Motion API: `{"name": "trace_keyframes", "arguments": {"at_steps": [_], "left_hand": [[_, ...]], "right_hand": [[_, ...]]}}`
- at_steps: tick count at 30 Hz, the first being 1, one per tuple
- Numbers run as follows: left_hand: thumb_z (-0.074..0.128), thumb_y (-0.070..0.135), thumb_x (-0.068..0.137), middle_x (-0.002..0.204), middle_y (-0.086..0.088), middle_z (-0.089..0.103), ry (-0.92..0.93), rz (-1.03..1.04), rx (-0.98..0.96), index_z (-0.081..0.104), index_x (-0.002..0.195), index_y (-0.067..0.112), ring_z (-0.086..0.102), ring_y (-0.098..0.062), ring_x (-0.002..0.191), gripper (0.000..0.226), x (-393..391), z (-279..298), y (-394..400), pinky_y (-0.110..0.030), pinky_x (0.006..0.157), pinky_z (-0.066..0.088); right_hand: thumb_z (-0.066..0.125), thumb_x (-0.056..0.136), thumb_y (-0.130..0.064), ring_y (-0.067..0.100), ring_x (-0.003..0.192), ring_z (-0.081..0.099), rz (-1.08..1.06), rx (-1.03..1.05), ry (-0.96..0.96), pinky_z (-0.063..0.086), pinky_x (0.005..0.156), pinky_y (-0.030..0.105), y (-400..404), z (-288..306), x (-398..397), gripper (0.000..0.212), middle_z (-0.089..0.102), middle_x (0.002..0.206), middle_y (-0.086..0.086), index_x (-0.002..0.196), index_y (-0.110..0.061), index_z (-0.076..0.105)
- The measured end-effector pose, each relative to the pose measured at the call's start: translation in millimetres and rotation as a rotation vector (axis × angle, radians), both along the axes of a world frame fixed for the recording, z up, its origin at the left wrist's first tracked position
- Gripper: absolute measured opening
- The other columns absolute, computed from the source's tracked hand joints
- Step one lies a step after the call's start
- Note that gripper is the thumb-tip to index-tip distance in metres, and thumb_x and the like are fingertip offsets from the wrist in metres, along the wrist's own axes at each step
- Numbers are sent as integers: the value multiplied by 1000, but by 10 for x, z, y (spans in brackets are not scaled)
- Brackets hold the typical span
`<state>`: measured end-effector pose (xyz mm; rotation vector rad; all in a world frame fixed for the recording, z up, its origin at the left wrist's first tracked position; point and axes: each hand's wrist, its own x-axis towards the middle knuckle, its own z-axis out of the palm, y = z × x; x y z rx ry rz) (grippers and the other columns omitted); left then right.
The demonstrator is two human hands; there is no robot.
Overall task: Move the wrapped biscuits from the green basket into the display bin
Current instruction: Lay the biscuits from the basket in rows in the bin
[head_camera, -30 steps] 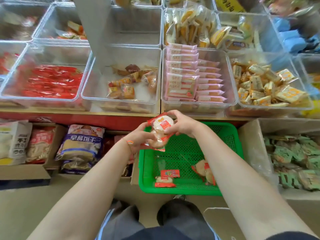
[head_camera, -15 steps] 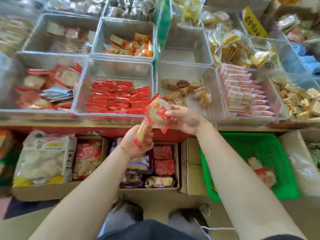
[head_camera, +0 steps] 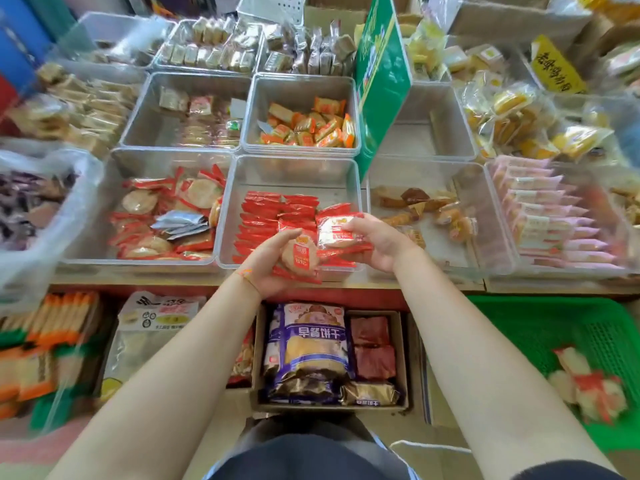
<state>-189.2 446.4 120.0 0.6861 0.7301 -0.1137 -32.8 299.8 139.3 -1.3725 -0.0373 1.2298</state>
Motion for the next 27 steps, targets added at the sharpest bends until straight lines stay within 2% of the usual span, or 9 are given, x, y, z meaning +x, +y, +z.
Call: {"name": "trace_keyframes", "arguments": {"at_steps": [3, 5, 8, 10, 13, 17, 22, 25, 27], "left_hand": [[58, 22, 92, 98, -19, 71, 63, -5, 190, 60, 117, 0, 72, -32, 80, 33, 133, 98, 149, -39, 61, 59], [60, 22, 90, 88, -13, 69, 106, 9, 369, 65, 109, 4, 68, -24, 66, 27, 251, 98, 285, -27, 51, 52], [77, 33, 72, 89, -17, 66, 143, 149, 645, 62, 117, -1, 66, -27, 76, 58, 426, -9, 547, -35, 66, 55], [80, 40, 66, 97, -12, 71, 134, 184, 796, 66, 105, 8, 69, -26, 89, 53, 527, -60, 698, -40, 77, 57], [74, 26, 85, 87, 0, 67, 49, 207, 910, 65, 92, 22, 64, -17, 82, 12, 698, -7, 875, -32, 72, 54], [77, 24, 82, 81, 5, 63, 40, 139, 1051, 62, 99, 20, 58, 2, 61, 23, 947, -98, 1082, -20, 57, 48], [75, 59, 67, 87, -1, 67, 66, 7, 1234, 61, 87, 35, 64, -13, 73, 35, 1005, -254, 1318, -32, 64, 53], [78, 33, 77, 84, 1, 66, 101, -39, 1364, 58, 84, 35, 63, -17, 79, 21, 1032, -357, 1444, -39, 72, 54], [75, 22, 79, 86, 0, 63, 117, -86, 1434, 59, 87, 35, 60, -22, 85, 22, 1044, -428, 1501, -42, 77, 51]], "right_hand": [[63, 90, -12, 31, 89, 65, 2, 5, 16, 58, 70, 41, 169, -30, 105, 39, 66, 103, 16, 127, -11, 50], [65, 90, -15, 26, 76, 64, -41, -14, -19, 56, 58, 34, 287, -46, 182, 29, 66, 96, 15, 116, -12, 52], [67, 90, -12, 19, 72, 63, -150, -74, -162, 53, 50, 27, 425, -76, 353, 20, 64, 94, 11, 102, -15, 51], [67, 90, -12, 15, 77, 63, -212, -129, -326, 49, 51, 20, 497, -108, 472, 21, 64, 100, 8, 105, -14, 53], [68, 89, -12, 18, 98, 64, -208, -224, -632, 56, 79, 31, 675, -182, 627, 26, 66, 108, 3, 114, -12, 60], [64, 86, -9, 21, 100, 62, -58, -389, -907, 53, 93, 39, 968, -268, 777, 31, 64, 107, 4, 116, -15, 67], [55, 87, -7, 28, 109, 47, 264, -653, -1337, 38, 94, 34, 1255, -480, 783, 39, 49, 110, 10, 120, -22, 67], [55, 87, -4, 29, 104, 47, 438, -785, -1625, 39, 83, 37, 1324, -588, 781, 38, 49, 107, 8, 118, -22, 68], [54, 87, -3, 30, 104, 47, 558, -861, -1672, 38, 86, 40, 1363, -673, 802, 32, 50, 108, 8, 110, -19, 69]]}}
